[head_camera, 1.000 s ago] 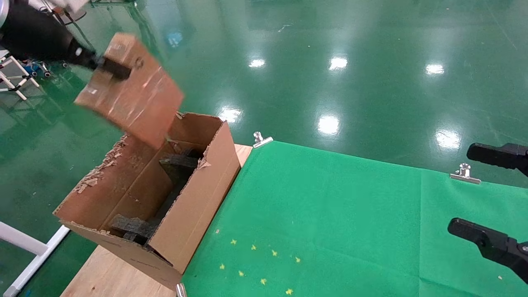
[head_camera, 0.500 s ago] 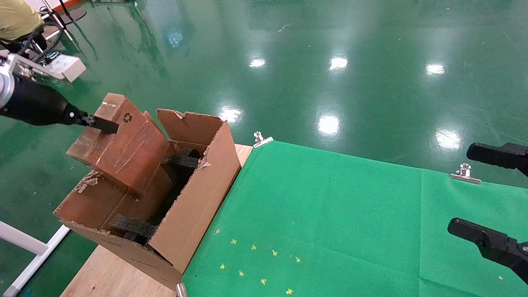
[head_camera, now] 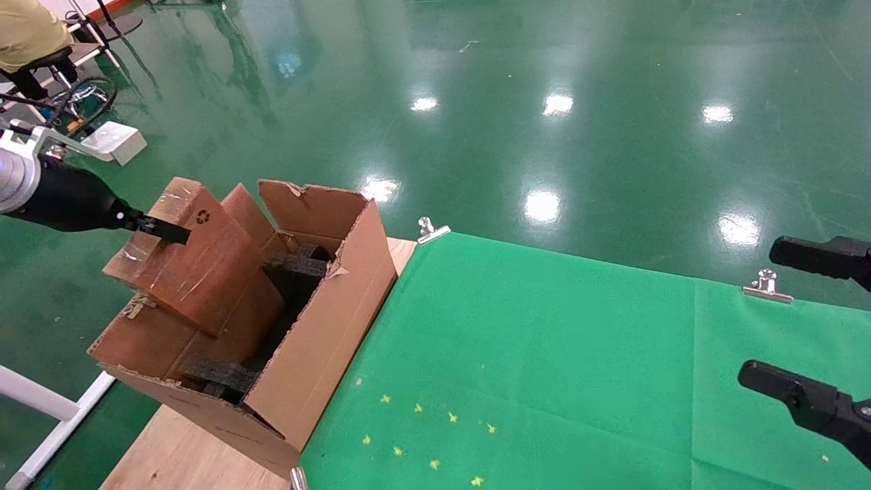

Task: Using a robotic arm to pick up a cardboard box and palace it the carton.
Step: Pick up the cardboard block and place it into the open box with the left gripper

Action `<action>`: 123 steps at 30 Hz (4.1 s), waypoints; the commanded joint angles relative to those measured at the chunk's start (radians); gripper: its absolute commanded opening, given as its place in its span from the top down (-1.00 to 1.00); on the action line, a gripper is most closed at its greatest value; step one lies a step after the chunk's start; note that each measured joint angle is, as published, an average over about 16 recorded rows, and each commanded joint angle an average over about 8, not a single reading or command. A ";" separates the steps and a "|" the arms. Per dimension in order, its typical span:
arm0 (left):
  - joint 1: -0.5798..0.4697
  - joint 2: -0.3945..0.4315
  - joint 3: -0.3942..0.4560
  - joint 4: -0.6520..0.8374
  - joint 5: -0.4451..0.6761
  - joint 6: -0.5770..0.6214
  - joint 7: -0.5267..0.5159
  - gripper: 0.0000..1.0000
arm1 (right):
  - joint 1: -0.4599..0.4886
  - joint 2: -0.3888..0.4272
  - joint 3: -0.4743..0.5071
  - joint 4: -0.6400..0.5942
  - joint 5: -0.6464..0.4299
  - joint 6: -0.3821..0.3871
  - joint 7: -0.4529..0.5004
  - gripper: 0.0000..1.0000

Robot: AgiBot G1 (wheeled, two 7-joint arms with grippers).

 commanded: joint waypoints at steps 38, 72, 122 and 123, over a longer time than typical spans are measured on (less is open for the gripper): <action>0.158 0.033 0.003 0.075 0.005 -0.109 0.011 1.00 | 0.000 0.000 0.000 0.000 0.000 0.000 0.000 -1.00; 0.420 0.105 -0.068 0.073 -0.096 -0.321 -0.051 1.00 | 0.000 0.000 0.000 0.000 0.000 0.000 0.000 -1.00; 0.437 0.123 -0.076 0.066 -0.108 -0.378 -0.075 -1.00 | 0.000 0.000 0.000 0.000 0.000 0.000 0.000 -1.00; 0.432 0.122 -0.076 0.065 -0.108 -0.378 -0.075 -1.00 | 0.000 0.000 0.000 0.000 0.000 0.000 0.000 -1.00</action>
